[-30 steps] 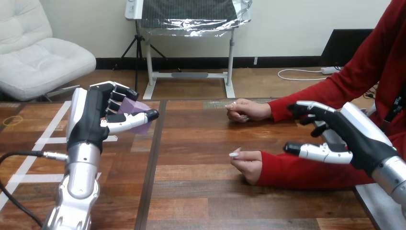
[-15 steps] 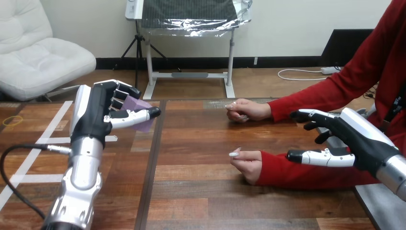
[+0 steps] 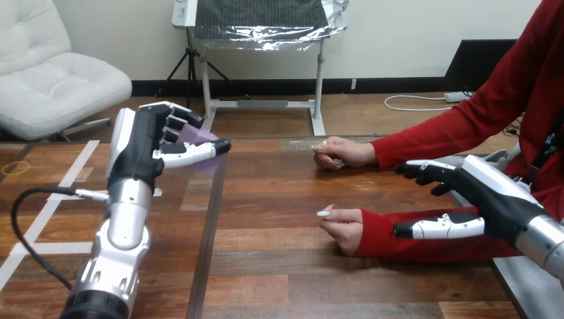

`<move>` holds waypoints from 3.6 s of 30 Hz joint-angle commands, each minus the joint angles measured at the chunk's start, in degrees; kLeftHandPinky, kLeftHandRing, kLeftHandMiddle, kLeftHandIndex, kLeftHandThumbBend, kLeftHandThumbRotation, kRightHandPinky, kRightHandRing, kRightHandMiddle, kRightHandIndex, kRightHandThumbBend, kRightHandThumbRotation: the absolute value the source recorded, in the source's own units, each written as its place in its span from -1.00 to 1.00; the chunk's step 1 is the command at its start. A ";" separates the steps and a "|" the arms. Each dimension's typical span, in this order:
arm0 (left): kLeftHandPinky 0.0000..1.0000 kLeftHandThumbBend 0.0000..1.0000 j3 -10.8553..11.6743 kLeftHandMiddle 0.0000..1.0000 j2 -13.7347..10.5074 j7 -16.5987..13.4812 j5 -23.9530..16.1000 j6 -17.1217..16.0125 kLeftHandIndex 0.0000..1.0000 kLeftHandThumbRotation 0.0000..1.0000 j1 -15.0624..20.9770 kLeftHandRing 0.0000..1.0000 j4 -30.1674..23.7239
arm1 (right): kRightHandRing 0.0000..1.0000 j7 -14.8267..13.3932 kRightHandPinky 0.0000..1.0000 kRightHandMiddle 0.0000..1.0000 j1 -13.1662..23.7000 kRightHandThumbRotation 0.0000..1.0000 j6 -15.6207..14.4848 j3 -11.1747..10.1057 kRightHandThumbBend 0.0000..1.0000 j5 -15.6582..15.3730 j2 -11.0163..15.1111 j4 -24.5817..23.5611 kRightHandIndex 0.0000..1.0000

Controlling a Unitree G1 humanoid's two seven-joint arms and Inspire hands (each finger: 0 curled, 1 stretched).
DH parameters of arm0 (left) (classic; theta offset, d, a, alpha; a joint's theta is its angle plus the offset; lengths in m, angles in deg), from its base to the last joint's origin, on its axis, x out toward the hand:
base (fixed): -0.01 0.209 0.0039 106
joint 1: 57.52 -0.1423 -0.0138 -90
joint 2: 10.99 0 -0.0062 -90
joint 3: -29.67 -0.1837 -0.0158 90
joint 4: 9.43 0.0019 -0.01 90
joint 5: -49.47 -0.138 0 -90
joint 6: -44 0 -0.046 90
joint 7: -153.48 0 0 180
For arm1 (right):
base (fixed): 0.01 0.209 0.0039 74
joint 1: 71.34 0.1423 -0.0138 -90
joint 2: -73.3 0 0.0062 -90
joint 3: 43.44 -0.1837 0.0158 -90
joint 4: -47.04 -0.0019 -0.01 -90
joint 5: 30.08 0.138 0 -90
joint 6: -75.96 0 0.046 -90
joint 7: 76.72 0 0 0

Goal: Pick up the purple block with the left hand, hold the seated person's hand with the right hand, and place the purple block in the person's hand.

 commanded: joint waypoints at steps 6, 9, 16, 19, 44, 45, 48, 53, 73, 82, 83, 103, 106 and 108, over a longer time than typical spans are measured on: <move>-0.34 0.29 -0.33 -0.14 0.64 -0.01 -0.12 -2.61 -0.10 -1.00 6.01 -0.22 1.97 | 0.77 -0.76 0.83 0.77 6.47 0.21 0.51 1.86 1.00 -2.60 2.64 1.54 0.73; -0.34 0.29 -0.37 -0.15 0.67 -0.12 -0.27 -2.68 -0.10 -1.00 6.16 -0.22 2.25 | 0.78 -0.58 0.85 0.77 6.79 0.22 0.35 2.16 1.00 -3.00 2.66 1.80 0.74; -0.35 0.30 -0.47 -0.15 0.63 -0.30 -0.28 -3.19 -0.11 -1.00 6.18 -0.23 2.71 | 0.79 -0.40 0.89 0.78 7.87 0.13 1.53 3.15 1.00 -3.66 2.96 3.66 0.74; -0.35 0.30 -0.48 -0.15 0.58 -0.20 -0.19 -3.15 -0.11 -1.00 6.08 -0.23 2.59 | 0.80 -0.11 0.90 0.79 8.37 0.08 1.73 3.72 1.00 -3.79 3.16 4.30 0.74; -0.36 0.31 -0.19 -0.14 0.35 -0.12 0.29 -3.40 -0.09 -1.00 5.18 -0.23 2.10 | 0.78 1.03 0.88 0.77 10.55 -0.41 1.47 6.54 1.00 -4.65 2.56 6.23 0.72; -0.36 0.31 -0.17 -0.14 0.36 -0.11 0.31 -3.33 -0.09 -1.00 5.18 -0.23 2.09 | 0.78 0.99 0.87 0.77 10.54 -0.42 1.40 6.60 1.00 -4.71 2.51 6.19 0.72; -0.36 0.31 -0.09 -0.14 0.32 -0.03 0.43 -3.72 -0.09 -1.00 5.11 -0.22 2.20 | 0.78 1.08 0.80 0.76 10.38 -0.46 0.58 6.82 1.00 -4.94 2.22 5.77 0.72; -0.34 0.30 0.09 -0.13 0.41 0.17 0.70 -2.96 -0.09 -1.00 4.90 -0.21 1.56 | 0.74 -0.31 0.70 0.74 10.33 -0.54 1.05 7.49 1.00 -6.03 1.81 5.94 0.69; -0.33 0.30 0.38 -0.12 0.29 0.12 0.93 -2.30 -0.08 -1.00 4.51 -0.20 0.86 | 0.53 -4.75 0.36 0.56 10.21 -0.52 -0.83 10.75 1.00 -9.44 -0.20 5.67 0.54; -0.33 0.30 0.18 -0.12 0.09 -0.38 0.34 -1.91 -0.08 -1.00 4.47 -0.20 0.65 | 0.47 -5.87 0.31 0.51 10.12 -0.53 -2.53 12.16 1.00 -11.09 -0.92 5.12 0.49; -0.33 0.30 0.20 -0.12 0.10 -0.39 0.35 -1.76 -0.08 -1.00 4.48 -0.20 0.58 | 0.47 -5.90 0.31 0.51 10.09 -0.53 -2.69 12.24 1.00 -11.12 -0.95 5.03 0.49; -0.32 0.30 0.22 -0.12 -0.45 -0.31 0.17 -2.65 -0.07 -1.00 4.28 -0.19 0.87 | 0.35 -9.56 0.23 0.37 10.50 -0.45 -0.43 14.93 0.80 -13.86 -1.41 7.41 0.35; -0.32 0.31 0.21 -0.12 -0.54 -0.27 0.16 -3.12 -0.07 -1.00 4.23 -0.19 0.99 | 0.32 -10.34 0.21 0.34 10.61 -0.44 -0.16 15.21 0.77 -13.99 -1.62 8.03 0.32; -0.33 0.31 0.19 -0.12 -0.60 -0.30 0.12 -3.47 -0.08 -1.00 4.20 -0.20 1.09 | 0.31 -10.84 0.20 0.32 10.70 -0.43 0.05 15.34 0.75 -14.10 -1.77 8.50 0.30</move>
